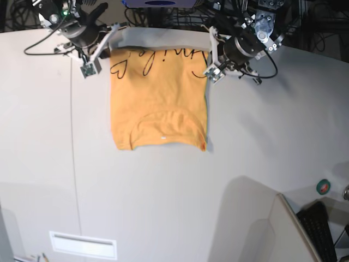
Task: Layout the t-shirt on the table in an organized manner, then fold the t-shirt properly
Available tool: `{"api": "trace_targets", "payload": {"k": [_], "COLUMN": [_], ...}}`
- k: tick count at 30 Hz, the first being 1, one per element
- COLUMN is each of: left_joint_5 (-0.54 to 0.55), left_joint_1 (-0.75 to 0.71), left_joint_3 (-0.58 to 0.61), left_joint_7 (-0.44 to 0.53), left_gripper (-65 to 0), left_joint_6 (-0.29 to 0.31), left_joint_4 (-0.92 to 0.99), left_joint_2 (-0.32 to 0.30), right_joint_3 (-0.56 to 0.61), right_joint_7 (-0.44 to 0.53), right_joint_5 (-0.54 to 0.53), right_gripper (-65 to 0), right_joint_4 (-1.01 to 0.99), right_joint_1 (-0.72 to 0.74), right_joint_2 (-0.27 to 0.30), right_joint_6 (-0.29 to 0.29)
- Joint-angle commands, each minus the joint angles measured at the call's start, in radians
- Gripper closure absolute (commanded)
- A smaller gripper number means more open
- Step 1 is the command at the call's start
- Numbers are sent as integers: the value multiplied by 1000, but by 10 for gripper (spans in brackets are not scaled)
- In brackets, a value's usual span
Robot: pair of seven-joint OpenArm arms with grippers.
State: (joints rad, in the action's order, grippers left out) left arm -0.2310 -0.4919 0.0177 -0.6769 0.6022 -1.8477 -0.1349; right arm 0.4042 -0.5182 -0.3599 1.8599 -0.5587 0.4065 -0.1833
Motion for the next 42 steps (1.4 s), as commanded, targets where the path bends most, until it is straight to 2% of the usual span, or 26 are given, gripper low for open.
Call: {"api": "trace_targets", "payload": {"k": [1,5,8,13,18,23,25,26,28,29,30,32,34,36,39,41,42], "left_joint_5": [6,111,207,226,226,226,226,226,226,226,226,226,226,226,224,224,224], "left_joint_1": [-32,-164,-267,-382,-359,-308,-274,-247,-184,-152,-124,-77,-8,83,221,259,256], "left_joint_3": [-14,-34,-34,-26,-22,-29,-28,-26,-23,-31,-32,-20,-20,-20,-20,-19,-19], "left_joint_7": [10,10,10,10,16,156,204,227,265,290,322,408,527,676,978,1140,1170], "left_gripper": [0,0,0,0,0,0,0,0,0,0,0,0,0,0,0,0,0], "left_joint_6": [-1,-1,-5,-6,-8,-8,-8,-8,-20,-49,-100,-196,-267,-296,-299,-299,-301], "left_joint_4": [-30,-79,-106,-74,121,331,432,504,656,735,813,957,1146,1390,1773,1848,1848], "left_joint_2": [-24,-105,-165,-185,-180,-150,-137,-136,-122,-110,-102,-96,-91,-73,-59,-38,-36], "right_joint_3": [-21,-98,-113,-84,80,264,336,368,402,404,396,370,342,313,279,255,241], "right_joint_7": [11,11,10,10,14,17,33,62,148,195,246,356,499,625,708,729,732], "right_joint_5": [-4,-4,-4,-4,-9,-9,-9,-11,-11,-11,-11,-11,-11,-11,-11,-11,-11], "right_gripper": [0,0,0,0,0,0,0,0,0,0,0,0,0,0,0,0,0], "right_joint_4": [37,76,74,13,-253,-504,-633,-721,-942,-1064,-1198,-1440,-1623,-1707,-1698,-1683,-1677], "right_joint_1": [-51,-209,-326,-426,-292,-113,-36,9,85,124,165,242,302,329,334,334,334], "right_joint_2": [18,47,47,47,42,41,22,1,-48,-82,-110,-148,-169,-172,-168,-172,-177], "right_joint_6": [5,5,6,9,9,9,12,31,138,219,311,459,562,598,583,560,546]}}
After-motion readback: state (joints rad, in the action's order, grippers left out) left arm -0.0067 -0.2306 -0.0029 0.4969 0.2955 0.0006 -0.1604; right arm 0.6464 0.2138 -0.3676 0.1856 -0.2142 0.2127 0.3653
